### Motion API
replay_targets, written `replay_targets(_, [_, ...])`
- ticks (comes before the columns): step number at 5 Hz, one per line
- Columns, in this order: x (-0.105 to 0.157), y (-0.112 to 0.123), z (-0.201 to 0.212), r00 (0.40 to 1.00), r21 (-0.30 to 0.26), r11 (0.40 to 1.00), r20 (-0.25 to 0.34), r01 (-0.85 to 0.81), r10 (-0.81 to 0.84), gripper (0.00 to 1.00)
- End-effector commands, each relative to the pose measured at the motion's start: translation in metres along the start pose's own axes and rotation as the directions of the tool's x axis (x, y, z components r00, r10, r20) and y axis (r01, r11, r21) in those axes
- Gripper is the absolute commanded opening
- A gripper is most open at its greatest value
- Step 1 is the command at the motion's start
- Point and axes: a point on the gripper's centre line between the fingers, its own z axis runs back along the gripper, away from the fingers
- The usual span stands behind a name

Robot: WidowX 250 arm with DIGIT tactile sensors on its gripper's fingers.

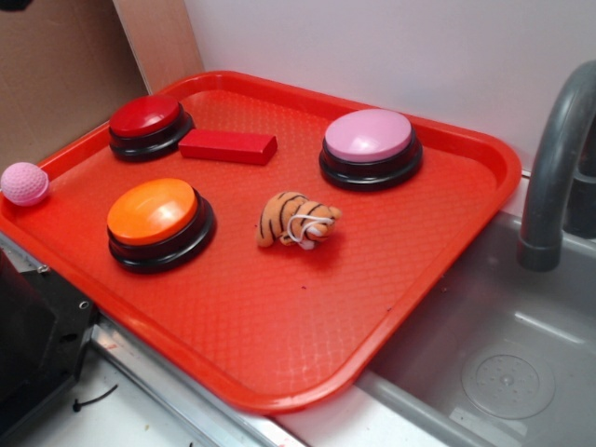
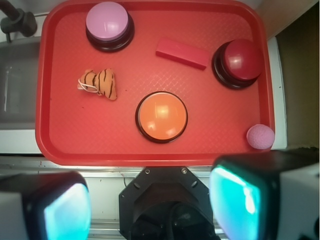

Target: Push the red button.

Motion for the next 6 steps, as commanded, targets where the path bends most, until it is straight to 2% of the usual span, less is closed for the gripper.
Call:
replay_targets(1, [0.075, 0.095, -0.072, 0.946, 0.011, 0.946, -0.009, -0.324, 0.324, 1.0])
replay_targets(2, [0.087, 0.12, -0.099, 0.909, 0.026, 0.909, 0.004, -0.416, 0.416, 1.0])
replay_targets(3, [0.093, 0.138, -0.117, 0.874, 0.091, 0.869, 0.043, -0.486, 0.484, 1.0])
replay_targets(5, [0.106, 0.163, -0.148, 0.835, 0.154, 0.821, 0.087, -0.55, 0.543, 1.0])
replay_targets(6, [0.107, 0.173, -0.165, 0.836, 0.172, 0.819, 0.076, -0.548, 0.544, 1.0])
